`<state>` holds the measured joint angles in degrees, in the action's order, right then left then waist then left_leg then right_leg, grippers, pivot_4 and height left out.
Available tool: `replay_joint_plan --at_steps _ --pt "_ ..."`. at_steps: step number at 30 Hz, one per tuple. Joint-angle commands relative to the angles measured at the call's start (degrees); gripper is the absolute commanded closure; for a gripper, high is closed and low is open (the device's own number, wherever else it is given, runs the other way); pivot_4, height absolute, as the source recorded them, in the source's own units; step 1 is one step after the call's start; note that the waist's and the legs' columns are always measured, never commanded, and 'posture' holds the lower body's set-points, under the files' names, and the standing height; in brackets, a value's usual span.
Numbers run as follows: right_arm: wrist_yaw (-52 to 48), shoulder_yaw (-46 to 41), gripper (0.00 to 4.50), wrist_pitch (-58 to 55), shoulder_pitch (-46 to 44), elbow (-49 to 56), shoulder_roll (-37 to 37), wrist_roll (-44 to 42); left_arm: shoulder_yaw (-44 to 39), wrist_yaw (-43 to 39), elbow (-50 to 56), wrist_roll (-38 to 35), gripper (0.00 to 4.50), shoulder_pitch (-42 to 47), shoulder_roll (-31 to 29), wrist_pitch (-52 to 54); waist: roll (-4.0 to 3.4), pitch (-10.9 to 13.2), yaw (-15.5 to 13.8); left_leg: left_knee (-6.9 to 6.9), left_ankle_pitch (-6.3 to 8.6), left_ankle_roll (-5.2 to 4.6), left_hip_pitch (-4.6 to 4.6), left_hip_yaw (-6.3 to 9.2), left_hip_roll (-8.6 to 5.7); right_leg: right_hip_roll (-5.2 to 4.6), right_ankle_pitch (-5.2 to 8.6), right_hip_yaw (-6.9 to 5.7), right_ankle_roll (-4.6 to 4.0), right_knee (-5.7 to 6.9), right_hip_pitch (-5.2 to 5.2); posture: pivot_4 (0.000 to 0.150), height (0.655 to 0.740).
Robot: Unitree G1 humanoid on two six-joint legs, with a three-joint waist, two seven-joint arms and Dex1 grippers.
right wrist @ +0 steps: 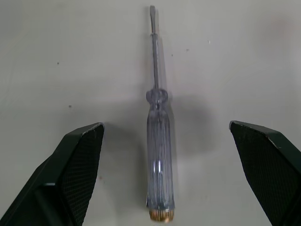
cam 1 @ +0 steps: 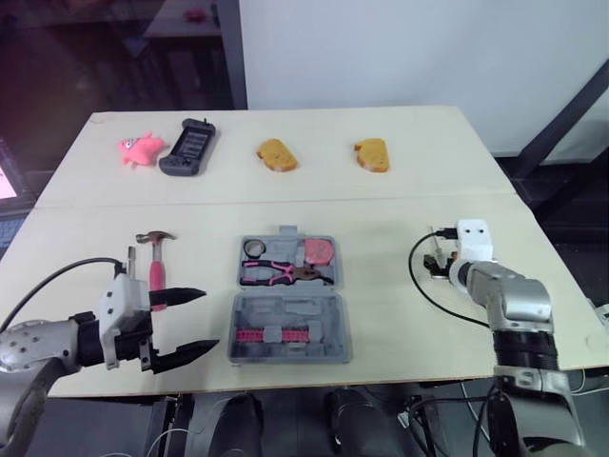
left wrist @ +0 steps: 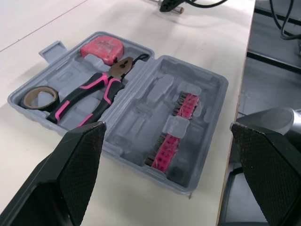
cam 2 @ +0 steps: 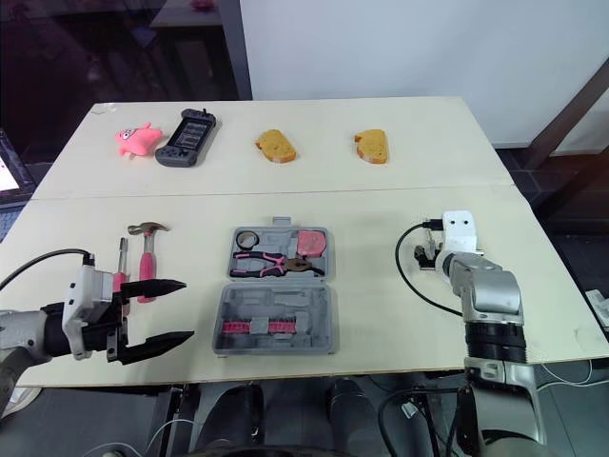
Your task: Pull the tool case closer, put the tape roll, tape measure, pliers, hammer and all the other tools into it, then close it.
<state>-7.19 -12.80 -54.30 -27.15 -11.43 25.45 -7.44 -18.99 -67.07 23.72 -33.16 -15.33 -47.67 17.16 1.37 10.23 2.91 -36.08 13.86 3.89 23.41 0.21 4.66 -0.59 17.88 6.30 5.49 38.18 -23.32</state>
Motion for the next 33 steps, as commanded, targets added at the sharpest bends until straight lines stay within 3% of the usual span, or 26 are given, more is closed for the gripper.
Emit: replay_joint_plan --at_steps 1,7,15,18,24,25,30,33 --pt "-0.5 -0.3 0.0 2.0 -2.1 -2.2 1.0 0.4 -0.3 0.5 1.7 -0.4 0.02 -0.4 0.1 -0.3 0.0 0.0 0.0 0.0 0.0 0.0 0.0 0.0 0.0 0.0 0.0 0.0 0.0 0.0 0.0 0.15 0.74" --pt "-2.9 1.7 0.0 3.2 -6.7 -11.9 2.8 1.1 -0.1 1.5 1.7 0.0 0.02 -0.7 0.2 -0.5 0.01 0.0 0.9 -0.04 0.0 0.0 -0.01 0.01 0.0 0.0 -0.01 0.0 0.01 0.0 0.05 0.15 0.74" --pt "-5.8 2.5 0.0 2.0 -7.9 -14.8 3.6 0.3 0.2 2.2 1.5 0.5 0.02 -0.7 0.3 -0.4 0.02 0.0 1.1 -0.03 0.0 0.0 -0.01 0.03 0.0 0.0 -0.02 -0.01 0.04 0.0 0.07 0.15 0.74" --pt "-5.9 2.3 1.23 2.2 -7.9 -14.8 3.6 0.4 0.3 2.3 1.6 0.3 0.0 -0.6 0.2 -0.3 0.01 0.0 1.0 -0.03 0.0 0.0 -0.01 0.03 0.0 0.0 -0.02 -0.01 0.04 0.0 0.07 0.15 0.74" --pt "-7.4 3.1 4.19 3.2 -7.5 -13.9 3.4 0.1 0.7 2.4 1.1 0.5 0.0 -0.3 0.1 -0.3 0.03 0.0 1.0 -0.05 0.0 0.0 -0.01 0.04 -0.02 -0.01 -0.03 -0.01 0.05 0.0 0.11 0.15 0.74" --pt "-7.5 3.2 4.42 3.3 -7.4 -13.6 3.3 0.1 0.7 2.4 1.1 0.6 0.0 -0.3 0.1 -0.3 0.04 0.0 1.0 -0.05 0.0 0.0 -0.01 0.04 -0.02 -0.01 -0.03 -0.01 0.05 0.0 0.11 0.15 0.74" --pt "-8.4 3.4 4.42 2.7 -6.2 -10.2 3.4 -0.3 0.9 2.3 1.0 0.7 0.0 -0.2 0.1 -0.3 0.03 0.0 1.0 -0.03 0.0 0.0 -0.01 0.05 -0.02 -0.01 -0.03 -0.02 0.05 0.0 0.1 0.15 0.74" --pt "-8.3 1.6 4.42 -6.3 -2.4 4.4 2.9 -3.1 0.9 2.4 0.8 0.7 0.0 -0.3 0.0 -0.3 0.0 0.0 0.9 0.01 0.0 0.0 0.0 0.07 -0.02 0.0 -0.03 -0.03 0.07 0.0 0.08 0.15 0.74"
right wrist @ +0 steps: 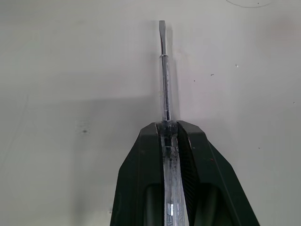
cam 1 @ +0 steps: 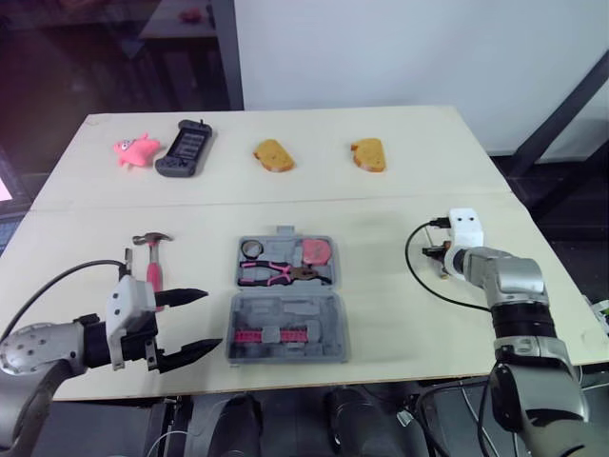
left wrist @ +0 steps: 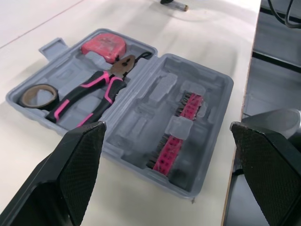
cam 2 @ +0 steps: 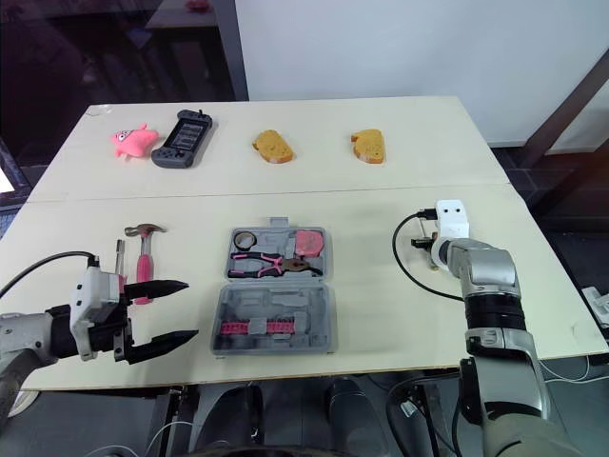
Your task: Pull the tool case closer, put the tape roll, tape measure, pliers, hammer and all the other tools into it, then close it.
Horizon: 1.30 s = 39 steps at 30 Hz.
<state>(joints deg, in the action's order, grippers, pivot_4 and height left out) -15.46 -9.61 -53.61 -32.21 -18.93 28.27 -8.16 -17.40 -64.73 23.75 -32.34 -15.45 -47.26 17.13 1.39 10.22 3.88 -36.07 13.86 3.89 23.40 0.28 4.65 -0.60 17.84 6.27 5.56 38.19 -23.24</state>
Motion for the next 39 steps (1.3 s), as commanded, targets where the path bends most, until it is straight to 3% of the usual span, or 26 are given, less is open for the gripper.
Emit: replay_joint_plan --at_steps 1,7,10,13,20,28,36,37,39 --pt "0.5 -2.7 4.42 -11.1 4.3 17.9 -0.7 -3.6 -0.8 0.0 0.8 -0.1 0.0 -0.2 -0.4 -0.2 -0.02 0.0 -0.1 0.03 0.0 0.0 0.01 0.03 0.0 0.0 0.0 -0.01 0.01 0.0 -0.02 0.15 0.74" --pt "7.6 -6.1 4.42 -35.6 13.3 51.2 -13.8 -4.5 -1.0 -0.8 0.3 -0.6 0.0 0.0 -0.2 -0.9 -0.06 0.0 0.1 0.1 0.0 0.0 -0.01 0.09 0.05 0.06 0.01 -0.04 0.01 0.17 -0.14 0.15 0.74" --pt "11.7 -3.8 4.42 -38.9 19.9 63.2 -21.2 -4.3 -0.5 -2.3 -0.4 -0.1 0.0 0.6 -0.3 -2.7 -0.05 0.0 0.0 0.11 0.0 0.0 0.01 0.13 0.05 0.06 0.02 -0.09 -0.02 0.19 -0.16 0.15 0.74" --pt "14.2 -1.2 4.42 -38.9 25.5 67.3 -24.8 -4.1 -0.2 -3.5 -1.5 -0.2 0.0 1.2 -0.1 -3.7 -0.06 0.0 0.0 0.01 -0.01 0.02 0.06 0.04 0.01 -0.04 0.13 -0.04 -0.2 0.12 -0.15 0.15 0.74" --pt "16.4 3.4 4.42 -38.7 27.5 65.5 -27.6 -2.7 0.8 -4.4 -3.7 0.7 0.0 2.7 -0.2 -5.1 0.0 0.0 0.2 0.04 -0.01 0.03 0.04 0.03 0.05 0.0 0.13 -0.04 -0.22 0.02 -0.15 0.15 0.74" --pt "15.3 8.2 4.42 -31.7 28.9 56.0 -25.0 -1.4 0.7 -4.0 -3.7 1.0 0.0 3.2 -0.5 -4.9 0.03 0.0 0.1 0.11 -0.01 0.03 0.05 0.03 0.04 -0.01 0.11 -0.05 -0.18 0.02 -0.16 0.15 0.74" --pt "14.3 8.8 4.42 -26.1 32.1 50.5 -23.4 -1.0 0.3 -3.3 -3.2 1.2 0.0 2.9 -0.5 -4.5 0.71 -0.5 0.2 0.1 -0.01 0.03 -0.02 0.05 0.07 0.0 0.13 -0.06 -0.21 0.01 -0.08 0.15 0.74" --pt "14.2 8.5 3.49 -25.8 32.1 50.5 -23.7 -1.2 0.2 -3.3 -3.3 1.2 0.0 2.9 -0.5 -4.5 0.74 -0.5 0.1 0.1 -0.01 0.03 -0.03 0.05 0.07 0.0 0.13 -0.06 -0.22 0.01 -0.07 0.15 0.74" --pt "14.1 7.9 2.76 -25.4 32.0 50.5 -24.3 -1.4 0.2 -3.2 -3.3 1.2 0.0 2.9 -0.5 -4.5 0.84 -0.6 0.1 0.09 -0.01 0.03 -0.03 0.06 0.08 0.0 0.14 -0.07 -0.23 0.01 -0.06 0.15 0.74"
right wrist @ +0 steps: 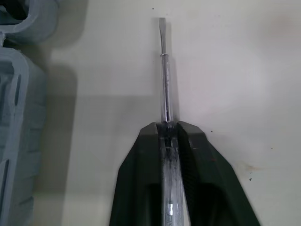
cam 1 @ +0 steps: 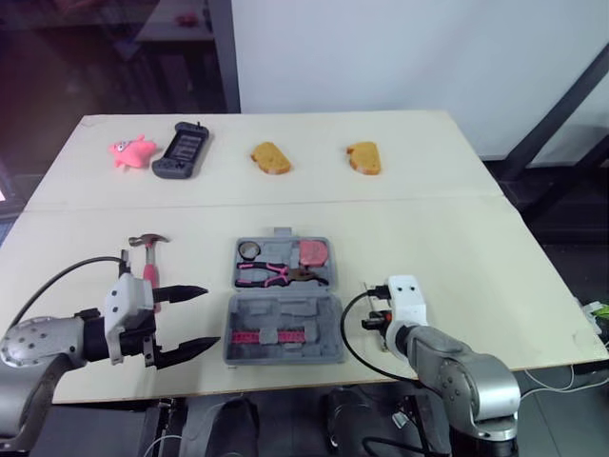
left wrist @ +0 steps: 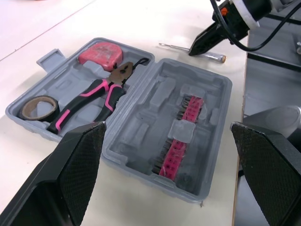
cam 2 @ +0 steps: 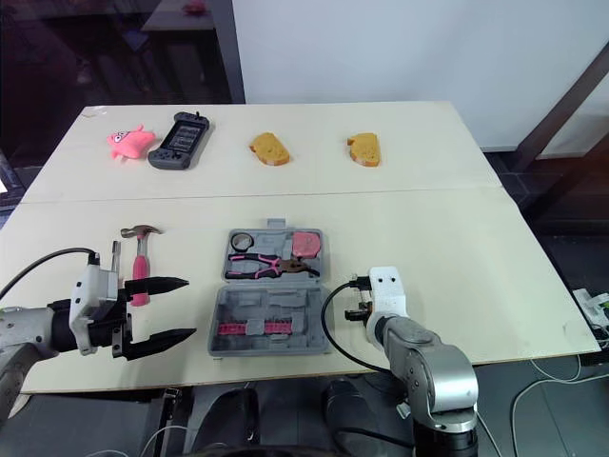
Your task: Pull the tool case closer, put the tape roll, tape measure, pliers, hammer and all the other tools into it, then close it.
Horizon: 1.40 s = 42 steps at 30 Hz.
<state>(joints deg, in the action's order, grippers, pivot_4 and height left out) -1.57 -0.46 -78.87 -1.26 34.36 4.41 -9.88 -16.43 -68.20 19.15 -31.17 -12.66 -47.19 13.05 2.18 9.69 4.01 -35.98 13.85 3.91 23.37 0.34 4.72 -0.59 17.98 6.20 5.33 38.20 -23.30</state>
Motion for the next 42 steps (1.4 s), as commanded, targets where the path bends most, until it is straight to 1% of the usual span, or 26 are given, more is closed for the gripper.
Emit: replay_joint_plan --at_steps 1,2,3,5,6,9,11,14,15,17,18,19,21,23,25,27,30,32,35,37,42 --pt "0.1 -1.5 2.23 0.0 1.0 -2.8 -0.7 0.2 -0.8 0.2 1.2 0.1 0.0 0.1 -0.6 -0.4 0.08 0.0 -0.1 -0.02 0.0 0.0 0.0 0.0 0.0 -0.01 0.0 0.0 -0.01 -0.01 0.02 0.15 0.74" --pt "0.0 -1.8 1.8 0.3 1.0 -2.8 -0.9 0.0 -0.7 0.3 1.1 0.1 0.0 0.1 -0.6 -0.4 0.12 -0.1 -0.2 -0.04 0.0 0.0 0.0 0.0 -0.01 -0.02 0.01 0.0 -0.01 -0.02 0.05 0.15 0.74" --pt "-0.1 -2.0 1.17 0.4 0.8 -2.4 -1.0 -0.1 -0.7 0.3 1.0 0.1 0.0 0.2 -0.6 -0.5 0.14 -0.1 -0.2 -0.05 0.0 0.0 0.0 0.0 -0.01 -0.02 0.01 0.0 -0.02 -0.04 0.07 0.15 0.74" --pt "-0.5 -3.0 0.36 -0.2 0.3 -1.2 -1.1 -0.5 -0.8 0.4 1.1 0.1 0.0 0.1 -0.6 -0.5 0.15 -0.1 -0.2 -0.07 0.0 0.0 0.0 0.0 -0.01 -0.04 0.01 0.0 -0.02 -0.06 0.09 0.15 0.74" --pt "-0.8 -3.5 0.05 -1.0 0.0 -0.1 -1.0 -0.8 -0.8 0.5 1.2 0.1 0.0 0.1 -0.5 -0.4 0.14 -0.1 -0.2 -0.08 0.0 0.0 0.0 0.0 -0.02 -0.05 0.01 0.0 -0.02 -0.07 0.1 0.15 0.74" --pt "-4.2 -7.1 0.05 -6.9 -2.5 7.3 2.4 -3.0 -0.8 0.7 1.3 0.1 0.0 0.2 -0.5 -0.3 0.06 0.0 -0.4 -0.07 0.0 0.0 0.05 0.0 -0.03 -0.05 0.01 0.0 -0.02 -0.08 0.06 0.15 0.74" --pt "-7.0 -9.1 0.05 -10.6 -4.8 10.1 5.3 -4.7 -0.8 0.7 1.5 0.0 0.0 0.2 -0.6 -0.1 -0.22 0.1 -0.4 -0.07 0.0 0.0 0.08 -0.04 -0.06 -0.09 0.01 0.03 -0.01 -0.08 0.01 0.15 0.74" --pt "-14.7 -10.6 0.05 -13.5 -11.7 10.7 15.4 -9.4 -0.5 0.9 1.4 0.0 0.0 0.7 -0.6 0.1 -0.51 0.3 0.1 -0.04 0.0 0.0 0.06 -0.05 -0.03 -0.02 -0.01 0.04 -0.01 -0.05 -0.05 0.15 0.74" --pt "-20.3 -8.4 0.05 -11.5 -14.7 10.1 22.6 -12.4 -0.2 1.0 1.3 0.1 0.0 1.0 -0.6 0.2 -0.63 0.4 0.1 -0.04 0.0 0.0 0.05 -0.06 -0.03 -0.02 -0.01 0.05 -0.01 -0.04 -0.07 0.15 0.74" --pt "-31.9 -1.1 0.05 -2.5 -19.3 8.2 36.6 -15.2 0.4 1.0 1.0 0.2 0.0 1.8 -0.5 0.2 -0.97 0.7 0.0 -0.04 0.0 -0.01 0.06 -0.09 -0.05 -0.04 -0.01 0.06 0.0 -0.08 -0.05 0.15 0.74" --pt "-37.7 2.7 0.05 3.5 -21.1 6.9 42.6 -15.1 0.7 0.9 0.8 0.3 0.0 2.2 -0.5 0.2 -1.0 0.7 0.0 -0.06 0.0 -0.01 0.07 -0.11 -0.06 -0.05 0.0 0.08 0.01 -0.08 -0.05 0.15 0.74" --pt "-41.7 5.7 0.05 9.1 -22.1 5.6 46.7 -14.1 0.9 0.8 0.6 0.4 0.0 2.5 -0.5 0.2 -0.97 0.7 -0.1 -0.01 0.01 -0.02 0.05 -0.08 -0.06 -0.04 0.01 0.07 0.03 -0.1 -0.05 0.15 0.74" --pt "-51.3 13.2 0.05 23.4 -24.0 1.8 54.4 -9.2 1.5 0.4 0.3 0.8 0.0 3.3 -0.6 0.0 -0.94 0.7 -0.1 0.01 0.07 -0.14 0.05 0.02 -0.04 0.0 0.01 -0.02 0.18 -0.09 -0.02 0.15 0.74" --pt "-62.2 21.8 0.05 41.6 -27.5 -4.0 59.6 -0.6 2.1 -0.2 0.2 1.0 0.0 3.6 -0.9 -0.4 -0.97 0.7 -0.1 -0.03 0.14 -0.25 0.07 0.01 -0.05 0.0 -0.02 -0.03 0.29 -0.09 -0.02 0.15 0.74" --pt "-70.3 28.4 0.05 59.5 -30.9 -9.9 61.2 7.6 2.2 -0.3 0.2 0.9 0.0 3.8 -1.0 -0.3 -0.97 0.8 0.1 -0.08 0.15 -0.27 0.09 -0.08 -0.06 -0.05 -0.03 0.0 0.34 -0.12 -0.04 0.15 0.74" --pt "-74.0 32.7 0.05 73.3 -34.1 -15.8 60.1 14.3 2.2 -0.3 0.2 0.9 0.0 4.0 -1.0 -0.1 -0.97 0.8 0.1 -0.13 0.16 -0.29 0.08 -0.14 -0.05 -0.06 -0.03 0.03 0.34 -0.11 -0.04 0.15 0.74" --pt "-75.0 38.7 0.05 94.8 -39.7 -26.1 57.0 26.2 1.9 -0.2 1.0 0.8 0.0 3.4 -0.9 0.1 -1.01 0.8 0.1 -0.17 0.15 -0.28 0.05 -0.13 -0.03 -0.04 -0.04 0.02 0.33 -0.05 -0.05 0.15 0.74" --pt "-74.5 40.4 0.05 104.1 -41.9 -31.0 55.2 30.4 1.7 0.1 1.4 0.7 0.0 3.1 -0.8 0.3 -1.02 0.8 0.0 -0.2 0.14 -0.26 0.04 -0.13 -0.03 -0.04 -0.05 0.01 0.31 -0.02 -0.04 0.15 0.74" --pt "-72.8 42.4 0.05 115.2 -44.2 -36.5 51.8 35.9 1.2 0.7 1.9 0.5 0.0 2.5 -0.6 0.6 -1.01 0.8 -0.2 -0.24 0.13 -0.23 0.04 -0.14 -0.04 -0.05 -0.05 0.01 0.3 -0.01 -0.02 0.15 0.74" --pt "-71.5 43.2 0.05 119.9 -44.9 -39.0 50.0 39.2 1.0 1.0 2.3 0.5 0.0 2.0 -0.6 0.6 -1.01 0.8 -0.1 -0.24 0.12 -0.22 0.04 -0.15 -0.03 -0.05 -0.05 0.02 0.3 0.0 -0.01 0.15 0.74" --pt "-69.3 43.6 0.05 124.1 -45.3 -42.7 46.2 45.2 0.8 1.9 3.2 0.2 0.0 1.6 -0.3 1.2 -1.02 0.8 -0.2 -0.25 0.1 -0.2 0.02 -0.13 -0.03 -0.05 -0.05 0.02 0.29 0.13 -0.02 0.15 0.74"
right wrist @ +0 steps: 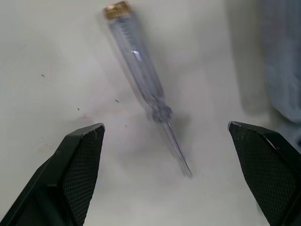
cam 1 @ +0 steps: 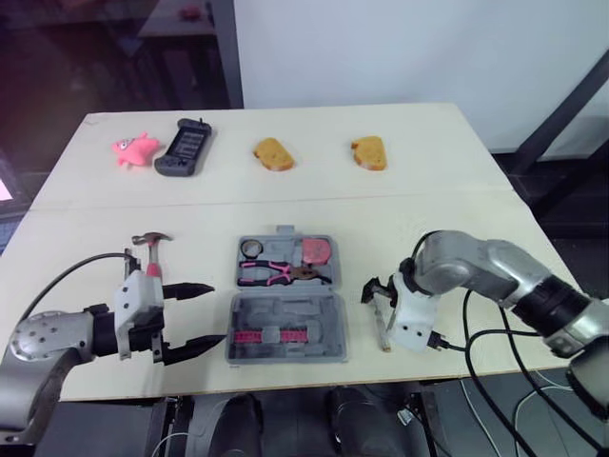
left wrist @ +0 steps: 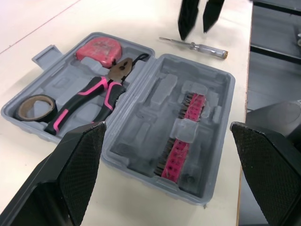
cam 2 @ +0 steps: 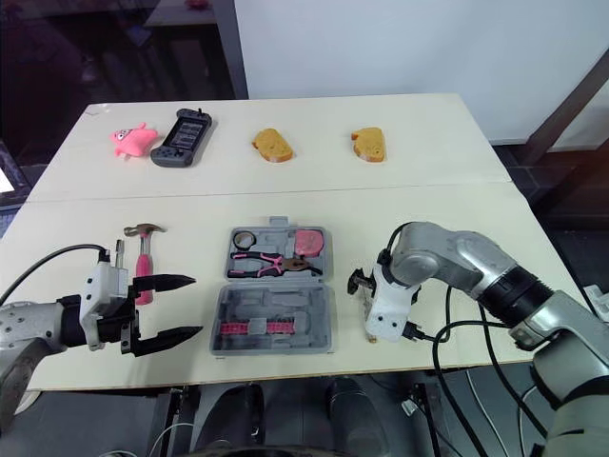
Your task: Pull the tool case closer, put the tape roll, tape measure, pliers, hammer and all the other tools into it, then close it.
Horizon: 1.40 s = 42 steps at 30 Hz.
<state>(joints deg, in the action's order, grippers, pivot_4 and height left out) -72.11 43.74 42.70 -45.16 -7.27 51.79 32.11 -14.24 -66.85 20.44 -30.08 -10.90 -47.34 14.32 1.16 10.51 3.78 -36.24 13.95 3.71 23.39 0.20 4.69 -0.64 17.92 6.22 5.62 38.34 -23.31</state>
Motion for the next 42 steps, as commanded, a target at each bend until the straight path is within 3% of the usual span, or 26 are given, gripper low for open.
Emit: replay_joint_plan --at_steps 1,12,14,21,29,33,36,42 --pt "1.6 -0.5 0.05 3.1 -1.5 -1.7 -1.6 4.2 -1.4 0.7 2.0 -1.0 0.0 -0.2 -0.1 0.0 0.0 0.0 0.0 -0.01 0.0 0.0 -0.03 0.0 0.0 0.0 0.0 0.0 0.0 0.03 0.01 0.15 0.74" --pt "2.7 0.6 0.05 7.0 -0.8 -5.2 -5.0 9.7 -1.7 1.5 2.7 -1.4 0.0 -1.1 0.1 -0.1 0.11 -0.1 0.1 -0.01 -0.04 0.06 -0.51 0.01 0.0 0.01 0.09 0.01 -0.18 0.08 0.53 0.15 0.74" --pt "3.0 0.6 0.82 7.5 -1.0 -5.5 -5.7 10.1 -1.8 1.6 2.6 -1.3 0.0 -1.4 0.1 -0.3 0.14 -0.1 0.2 0.05 -0.03 0.05 -0.89 0.0 0.0 0.01 0.11 0.02 -0.22 0.03 0.88 0.15 0.74" --pt "2.4 0.0 4.34 8.0 -1.3 -5.5 -6.8 9.9 -1.9 1.8 2.3 -1.3 0.0 -1.6 0.0 -0.5 0.24 -0.1 0.4 0.06 -0.03 0.05 -1.02 0.0 0.05 0.06 0.12 0.03 -0.25 0.06 0.95 0.15 0.74" --pt "-0.6 -3.0 4.46 2.9 -1.1 -2.3 -6.3 4.4 -1.6 1.6 1.4 -1.1 0.0 -0.8 0.0 -0.7 0.16 -0.1 0.2 0.06 -0.03 0.05 -1.02 0.0 0.05 0.05 0.12 0.03 -0.25 0.08 0.94 0.15 0.74" --pt "-6.3 -7.4 4.46 -8.0 0.1 1.7 -4.6 -5.0 -1.3 1.6 1.1 -0.8 0.0 -0.3 0.0 -0.7 0.06 0.0 -0.1 0.04 -0.03 0.05 -0.97 -0.01 0.02 0.02 0.11 0.04 -0.24 0.08 0.94 0.15 0.74" --pt "-15.1 -13.8 4.46 -27.0 3.7 8.9 -0.1 -13.4 -1.0 1.6 1.0 -0.8 0.0 0.1 0.2 -0.7 0.06 0.0 -0.7 0.04 -0.03 0.05 -0.97 0.0 0.02 0.02 0.11 0.04 -0.23 0.08 0.96 0.15 0.74" --pt "-20.4 -19.7 4.46 -86.8 8.2 30.8 6.0 -30.8 0.3 1.7 0.8 -0.4 0.0 0.5 0.9 -1.0 -0.06 0.1 -1.1 0.03 -0.03 0.05 -0.95 0.03 0.05 0.05 0.12 0.02 -0.26 0.09 0.89 0.15 0.74"
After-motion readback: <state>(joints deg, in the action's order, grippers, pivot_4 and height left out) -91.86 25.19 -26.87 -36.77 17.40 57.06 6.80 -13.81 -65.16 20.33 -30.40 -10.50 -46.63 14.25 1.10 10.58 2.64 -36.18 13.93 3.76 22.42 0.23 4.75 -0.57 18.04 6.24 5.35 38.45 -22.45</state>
